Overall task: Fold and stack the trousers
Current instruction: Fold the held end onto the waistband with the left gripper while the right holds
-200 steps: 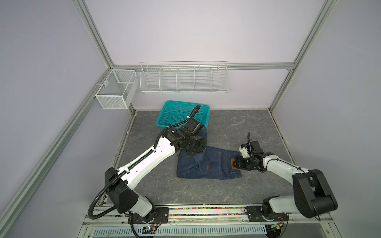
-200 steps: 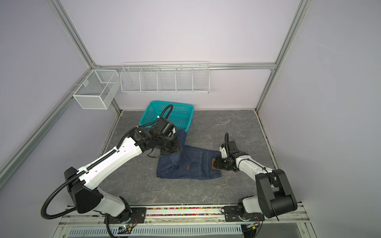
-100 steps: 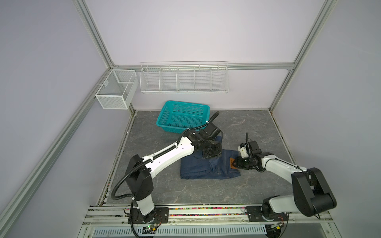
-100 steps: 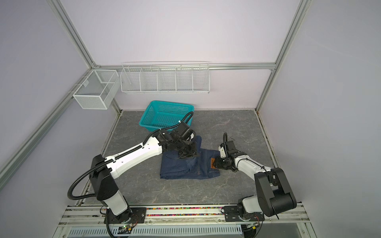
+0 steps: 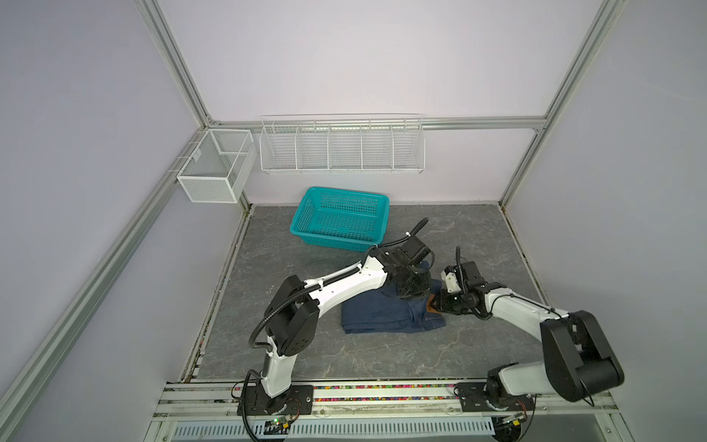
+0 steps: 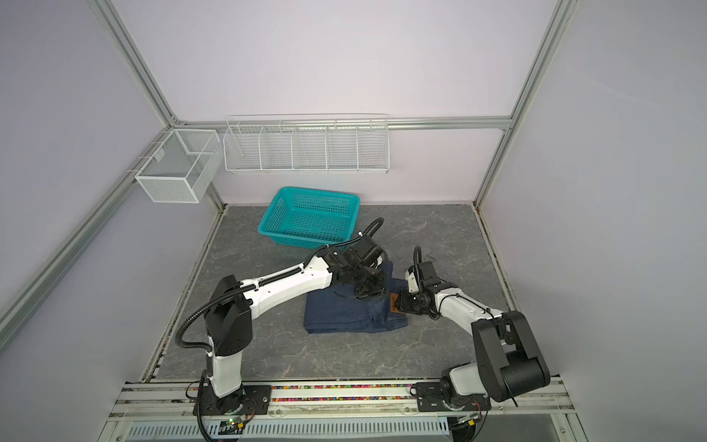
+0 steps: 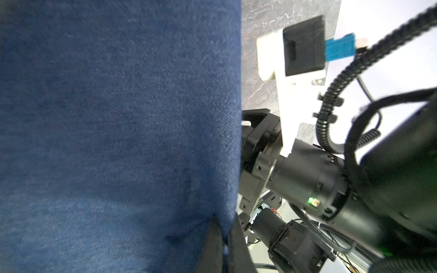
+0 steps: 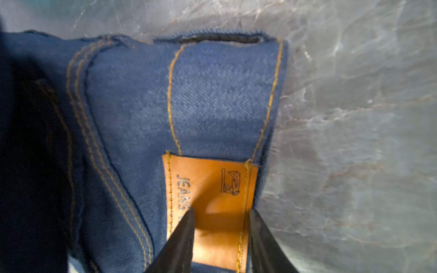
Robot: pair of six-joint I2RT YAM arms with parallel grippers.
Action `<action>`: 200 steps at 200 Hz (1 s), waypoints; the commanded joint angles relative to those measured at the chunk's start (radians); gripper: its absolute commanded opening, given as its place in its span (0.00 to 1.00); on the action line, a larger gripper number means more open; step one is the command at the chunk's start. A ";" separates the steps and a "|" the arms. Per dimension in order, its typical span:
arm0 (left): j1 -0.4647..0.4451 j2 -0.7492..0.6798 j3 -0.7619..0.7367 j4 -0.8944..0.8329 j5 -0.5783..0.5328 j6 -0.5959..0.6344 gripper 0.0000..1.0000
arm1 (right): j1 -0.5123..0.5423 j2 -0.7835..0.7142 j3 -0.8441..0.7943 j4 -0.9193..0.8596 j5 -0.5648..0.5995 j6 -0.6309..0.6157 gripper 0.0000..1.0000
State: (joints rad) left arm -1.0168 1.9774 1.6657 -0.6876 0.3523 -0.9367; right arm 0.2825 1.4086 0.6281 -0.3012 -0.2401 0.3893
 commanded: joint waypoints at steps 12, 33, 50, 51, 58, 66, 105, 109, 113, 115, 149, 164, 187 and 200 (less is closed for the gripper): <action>-0.009 0.063 0.048 0.051 0.036 -0.021 0.00 | 0.012 -0.012 -0.020 -0.013 -0.030 0.010 0.41; -0.009 0.080 0.054 0.077 0.032 -0.026 0.00 | 0.011 -0.043 -0.010 -0.028 -0.033 0.011 0.43; -0.009 0.098 0.066 0.090 0.044 -0.029 0.00 | 0.008 -0.074 -0.007 -0.042 -0.030 0.013 0.44; -0.009 0.098 0.066 0.090 0.045 -0.029 0.00 | 0.008 -0.076 -0.007 -0.043 -0.030 0.014 0.44; -0.009 0.103 0.065 0.096 0.053 -0.028 0.00 | 0.004 -0.087 -0.007 -0.048 -0.030 0.013 0.45; -0.009 0.106 0.062 0.100 0.059 -0.025 0.00 | 0.001 -0.100 -0.006 -0.057 -0.031 0.011 0.45; -0.009 0.074 0.045 0.141 0.092 0.019 0.13 | -0.067 -0.196 0.000 -0.132 -0.022 -0.004 0.50; -0.009 0.065 0.037 0.155 0.093 0.021 0.15 | -0.071 -0.207 0.001 -0.143 -0.020 -0.008 0.50; -0.009 0.057 0.030 0.169 0.096 0.021 0.17 | -0.071 -0.217 0.003 -0.151 -0.020 -0.012 0.51; -0.009 0.052 0.026 0.176 0.096 0.022 0.19 | -0.094 -0.222 0.004 -0.155 -0.019 -0.015 0.51; -0.011 0.011 -0.009 0.206 0.159 0.044 0.32 | -0.169 -0.281 0.022 -0.230 -0.008 -0.058 0.52; -0.010 -0.023 -0.031 0.207 0.163 0.056 0.34 | -0.196 -0.297 0.036 -0.248 -0.035 -0.074 0.52; -0.009 -0.074 -0.031 0.112 0.147 0.108 0.35 | -0.199 -0.304 0.069 -0.248 -0.141 -0.089 0.54; -0.008 -0.108 -0.032 0.026 0.113 0.157 0.36 | -0.184 -0.305 0.073 -0.224 -0.192 -0.073 0.57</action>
State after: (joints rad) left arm -1.0222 1.9671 1.6444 -0.5331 0.4927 -0.8734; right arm 0.0914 1.1229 0.6598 -0.5236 -0.2996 0.3378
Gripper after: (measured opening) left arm 0.355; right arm 0.545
